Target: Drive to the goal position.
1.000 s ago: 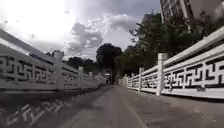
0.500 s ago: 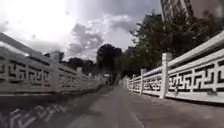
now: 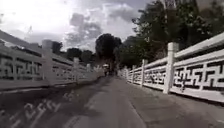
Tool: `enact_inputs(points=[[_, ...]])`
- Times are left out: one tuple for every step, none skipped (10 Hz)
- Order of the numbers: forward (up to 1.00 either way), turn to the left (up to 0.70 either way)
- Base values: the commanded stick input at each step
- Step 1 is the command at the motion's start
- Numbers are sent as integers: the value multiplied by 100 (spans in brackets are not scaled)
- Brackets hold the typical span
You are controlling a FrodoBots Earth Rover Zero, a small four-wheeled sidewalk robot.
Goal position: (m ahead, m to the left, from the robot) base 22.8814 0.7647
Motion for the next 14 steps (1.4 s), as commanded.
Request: enact_inputs(points=[[45, 0], [45, 0], [45, 0], [45, 0], [45, 0], [45, 0], [45, 0], [45, 3], [45, 27], [45, 27], [45, 2], [45, 0], [45, 0], [45, 0]])
